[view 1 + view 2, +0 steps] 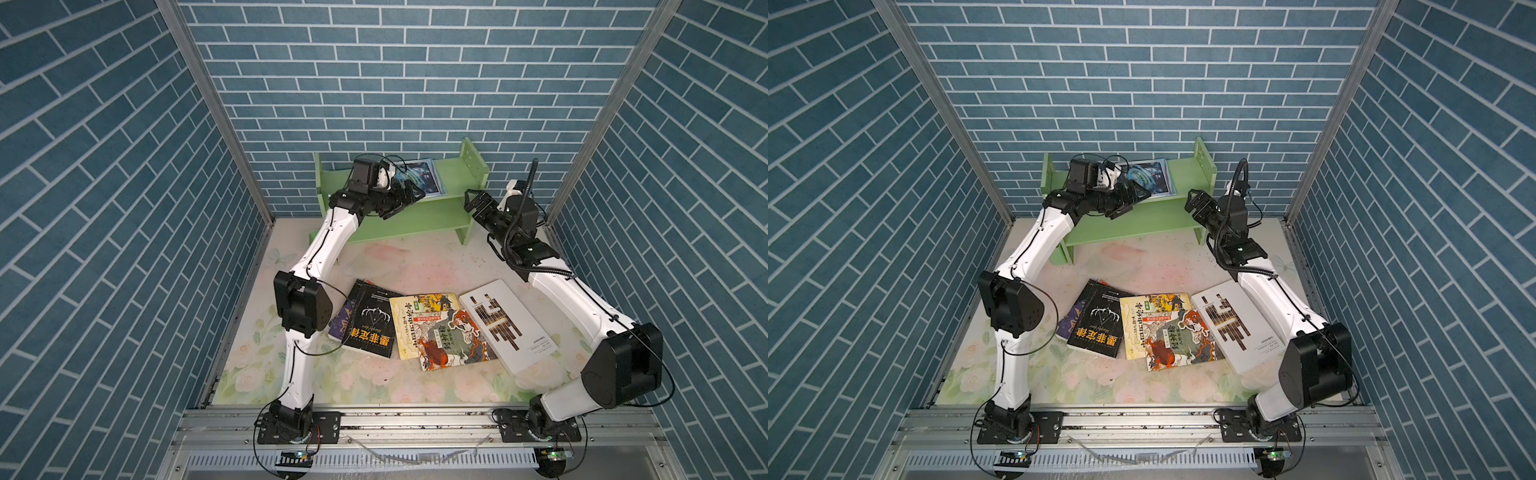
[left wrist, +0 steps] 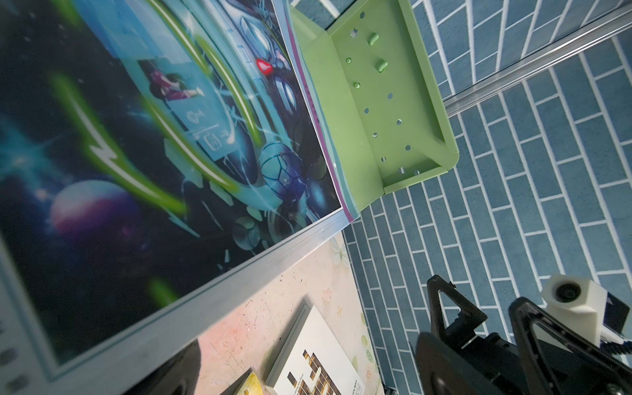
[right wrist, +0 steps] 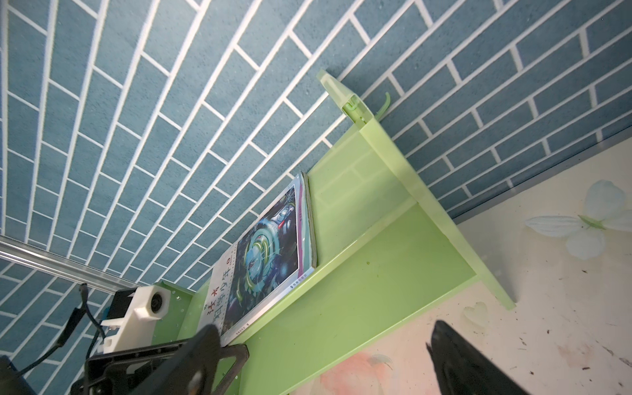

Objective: Stacking books/files
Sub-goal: Place the book at the bookshelf, then pick up the book at the center of the table.

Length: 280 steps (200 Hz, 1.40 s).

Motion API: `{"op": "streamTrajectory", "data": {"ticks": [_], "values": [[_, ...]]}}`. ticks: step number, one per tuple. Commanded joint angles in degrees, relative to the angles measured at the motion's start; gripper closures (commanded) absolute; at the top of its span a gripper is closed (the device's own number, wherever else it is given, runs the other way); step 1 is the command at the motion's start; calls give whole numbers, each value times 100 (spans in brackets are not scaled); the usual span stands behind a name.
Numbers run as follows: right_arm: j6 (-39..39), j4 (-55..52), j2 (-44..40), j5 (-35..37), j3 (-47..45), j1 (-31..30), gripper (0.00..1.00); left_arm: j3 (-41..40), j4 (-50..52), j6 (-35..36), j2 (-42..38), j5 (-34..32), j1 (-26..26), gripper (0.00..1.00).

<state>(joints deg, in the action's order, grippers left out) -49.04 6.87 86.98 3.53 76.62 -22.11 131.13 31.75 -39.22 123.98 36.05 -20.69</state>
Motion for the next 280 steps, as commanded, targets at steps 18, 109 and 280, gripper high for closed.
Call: {"op": "streamTrajectory", "data": {"ticks": [18, 109, 280], "values": [[70, -141, -173, 76, -103, 15, 4, -749, -300, 140, -776, -61, -41, 0], [433, -1540, -184, -341, -443, -114, 7, -4966, 825, 1358, -3421, -1436, 36, 0], [-275, -829, 171, -1177, -3464, -421, 4, -8247, -1777, -504, -3276, -2598, -1527, 0]]}}
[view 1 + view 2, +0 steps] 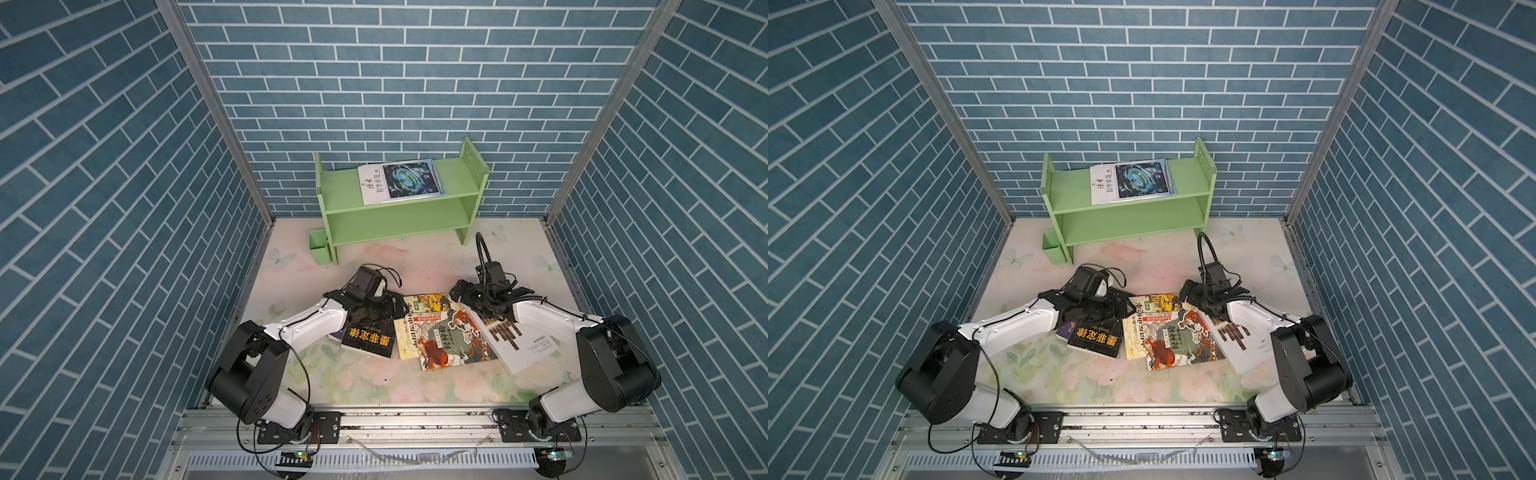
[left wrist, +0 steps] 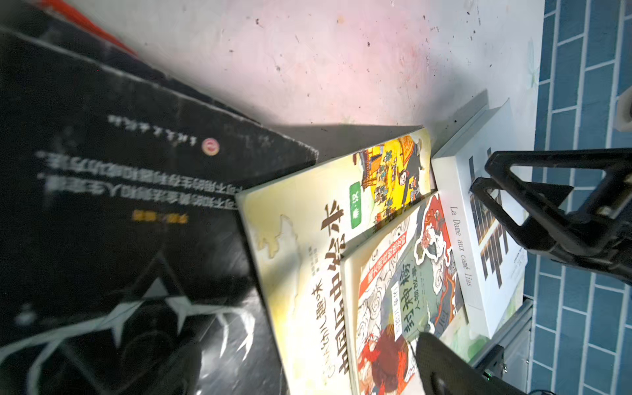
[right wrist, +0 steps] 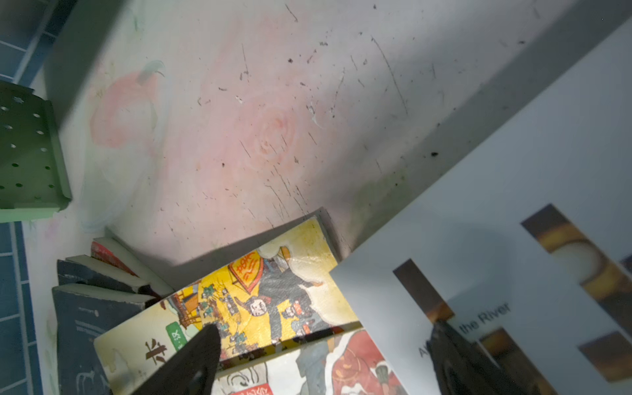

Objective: Stacking books/files
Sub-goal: Pick up the book at the center of the table.

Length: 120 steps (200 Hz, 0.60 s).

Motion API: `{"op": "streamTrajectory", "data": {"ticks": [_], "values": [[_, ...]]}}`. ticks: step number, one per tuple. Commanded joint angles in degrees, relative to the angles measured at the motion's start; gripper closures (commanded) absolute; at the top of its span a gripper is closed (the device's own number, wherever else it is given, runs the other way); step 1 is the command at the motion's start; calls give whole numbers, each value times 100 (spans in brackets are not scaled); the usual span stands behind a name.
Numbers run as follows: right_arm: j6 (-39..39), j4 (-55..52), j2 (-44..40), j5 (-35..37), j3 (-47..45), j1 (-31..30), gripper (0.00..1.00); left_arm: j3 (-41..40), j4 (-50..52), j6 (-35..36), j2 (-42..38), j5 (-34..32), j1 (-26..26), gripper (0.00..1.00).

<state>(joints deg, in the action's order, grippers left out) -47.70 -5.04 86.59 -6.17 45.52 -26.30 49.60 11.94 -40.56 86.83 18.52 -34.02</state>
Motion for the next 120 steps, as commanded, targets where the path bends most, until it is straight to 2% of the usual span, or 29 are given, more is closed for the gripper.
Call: {"op": "streamTrajectory", "data": {"ticks": [1, 28, 51, 73, 97, 120], "values": [[-416, 376, 214, -208, -374, -4, 4, -97, 203, -386, 453, -874, -206, 0], [-519, 608, 386, -316, -637, -6, 4, -221, -105, -654, 812, -991, -340, 0], [-592, 733, 564, -435, -746, -2, 5, -252, -564, -682, 1126, -666, -387, 0], [-613, 766, 658, -490, -806, -1, 5, -539, -1538, -910, 1163, -270, -388, 1], [-617, 753, 636, -547, -845, 3, 5, -933, -2614, -1343, 952, -91, -387, 6], [-588, 695, 605, -560, -815, 3, 5, -944, -3302, -1610, 806, -5, -392, 14]]}}
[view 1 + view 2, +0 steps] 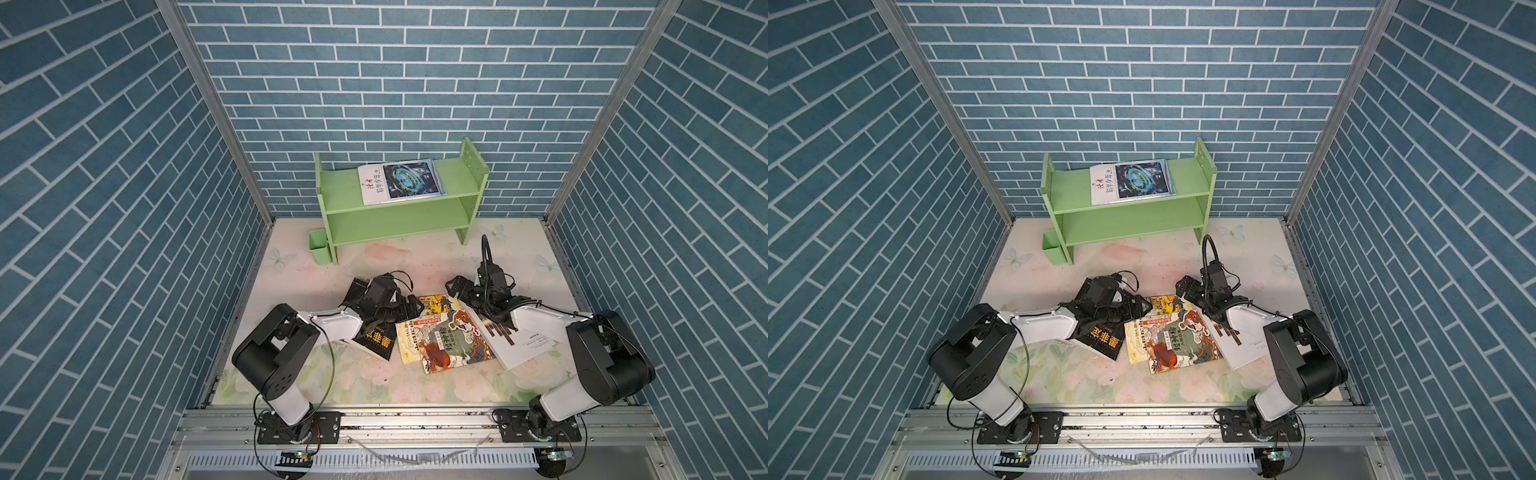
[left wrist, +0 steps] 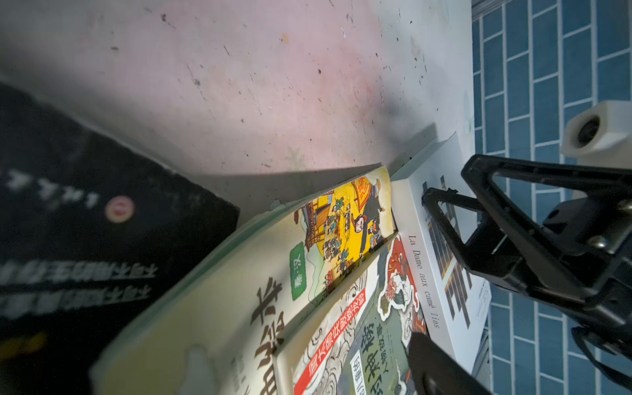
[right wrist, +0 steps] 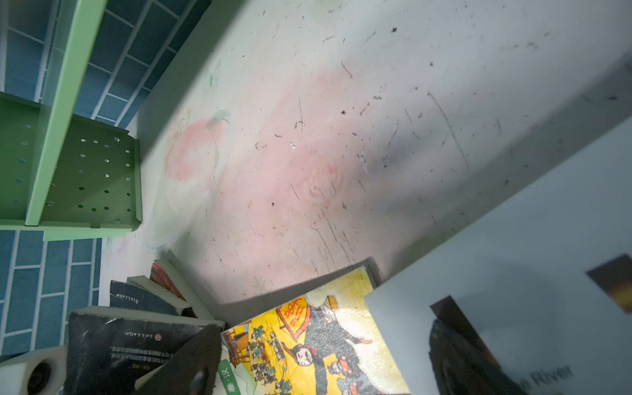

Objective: Stacking books/files
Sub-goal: Pick up the book at the center of the table.

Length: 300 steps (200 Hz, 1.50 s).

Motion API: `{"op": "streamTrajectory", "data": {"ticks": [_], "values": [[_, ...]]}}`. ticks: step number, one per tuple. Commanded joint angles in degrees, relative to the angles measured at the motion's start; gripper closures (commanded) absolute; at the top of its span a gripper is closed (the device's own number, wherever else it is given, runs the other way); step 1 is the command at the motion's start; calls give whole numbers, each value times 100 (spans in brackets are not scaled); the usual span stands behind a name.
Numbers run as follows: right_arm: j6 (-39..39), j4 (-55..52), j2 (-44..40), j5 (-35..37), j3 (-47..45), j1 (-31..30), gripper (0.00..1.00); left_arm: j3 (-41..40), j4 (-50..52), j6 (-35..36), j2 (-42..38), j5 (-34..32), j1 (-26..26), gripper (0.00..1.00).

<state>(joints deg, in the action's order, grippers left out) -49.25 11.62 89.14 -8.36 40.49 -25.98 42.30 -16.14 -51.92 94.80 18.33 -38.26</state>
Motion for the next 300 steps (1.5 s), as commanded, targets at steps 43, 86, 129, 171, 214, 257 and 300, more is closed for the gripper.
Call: {"op": "streamTrajectory", "data": {"ticks": [43, 86, 129, 171, 214, 257, 300], "values": [[-419, -1024, 224, -386, -199, -21, 5, -97, -497, -510, -345, -19, 36, 49], [-440, -1235, -306, -394, -20, 64, 6, 118, 537, -213, -1186, -458, 32, 84], [-445, -1467, -1082, -478, 500, 180, 5, 602, 1428, 89, -1584, -488, 29, 100], [-498, -1647, -1647, -429, 1026, 228, 3, 1140, 1790, 200, -1526, -378, 3, 100], [-1032, -1256, -1989, -1018, 993, 588, 1, 2865, 3285, 863, -1831, -574, 8, 100], [-1219, -509, -2112, -1391, 1126, 696, 2, 4456, 3735, 1061, -1696, -275, 36, 100], [-1495, 927, -1992, -1953, 1177, 775, 2, 5612, 3685, 962, -1367, -24, 276, 100]]}}
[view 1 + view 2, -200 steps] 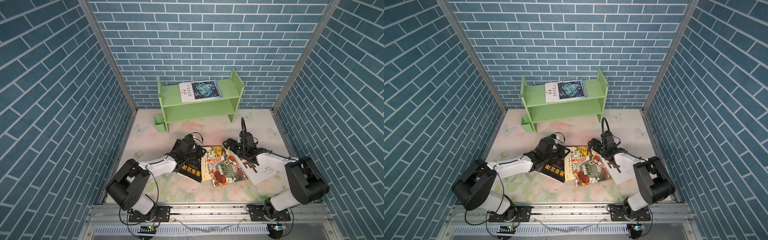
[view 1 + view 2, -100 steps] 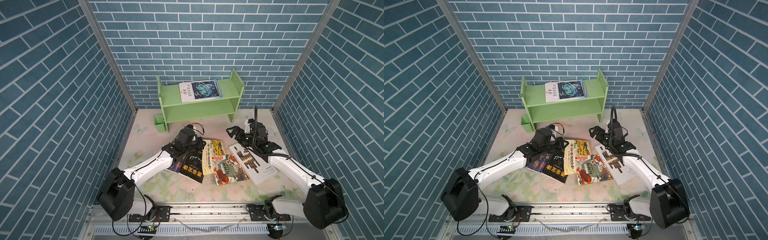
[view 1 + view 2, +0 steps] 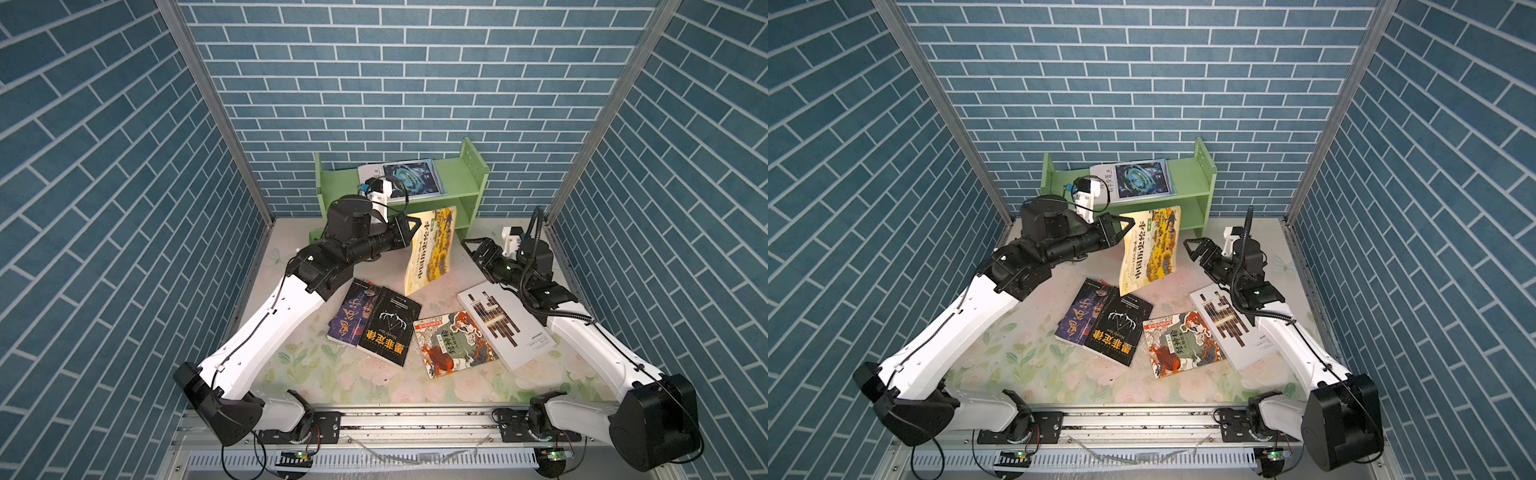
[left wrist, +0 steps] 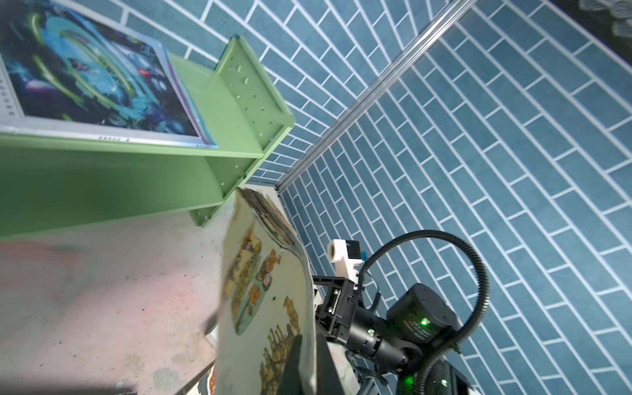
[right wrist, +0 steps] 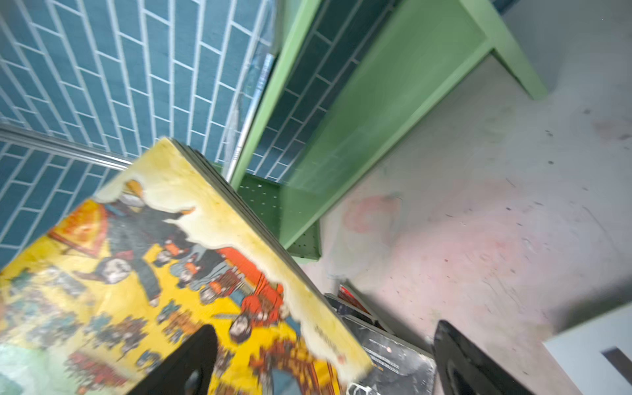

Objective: Stacking books/files
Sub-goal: Pick up the book at the center of the table.

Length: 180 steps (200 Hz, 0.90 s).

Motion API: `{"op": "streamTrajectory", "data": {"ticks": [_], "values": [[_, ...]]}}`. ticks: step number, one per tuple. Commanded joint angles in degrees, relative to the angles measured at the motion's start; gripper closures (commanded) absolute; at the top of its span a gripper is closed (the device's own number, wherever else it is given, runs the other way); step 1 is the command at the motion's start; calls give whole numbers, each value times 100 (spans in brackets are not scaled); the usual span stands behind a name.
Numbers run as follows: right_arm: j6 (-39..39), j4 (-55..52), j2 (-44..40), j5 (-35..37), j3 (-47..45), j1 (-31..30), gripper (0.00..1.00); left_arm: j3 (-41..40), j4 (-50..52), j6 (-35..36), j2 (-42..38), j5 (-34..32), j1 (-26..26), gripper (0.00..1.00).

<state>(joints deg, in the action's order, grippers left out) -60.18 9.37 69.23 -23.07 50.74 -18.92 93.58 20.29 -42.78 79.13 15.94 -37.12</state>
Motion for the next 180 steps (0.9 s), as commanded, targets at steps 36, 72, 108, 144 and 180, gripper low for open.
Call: {"op": "streamTrajectory", "data": {"ticks": [36, 72, 108, 144, 180], "values": [[-1372, 2669, 121, -672, -202, 108, 2, 1259, -345, -77, 590, 351, 327, 100], [-1639, 3405, 310, -839, -354, 108, 1, 1877, -800, -394, 1031, 617, 467, 100], [-1813, 3817, 591, -863, -326, 108, 2, 2344, -970, -618, 1389, 829, 555, 100], [-1681, 3319, 284, -403, -568, 322, 2, 2093, -465, -392, 1329, 717, 562, 100], [-772, 931, -795, 470, -752, 605, 2, 430, -481, -597, 592, 414, 564, 100]]}}
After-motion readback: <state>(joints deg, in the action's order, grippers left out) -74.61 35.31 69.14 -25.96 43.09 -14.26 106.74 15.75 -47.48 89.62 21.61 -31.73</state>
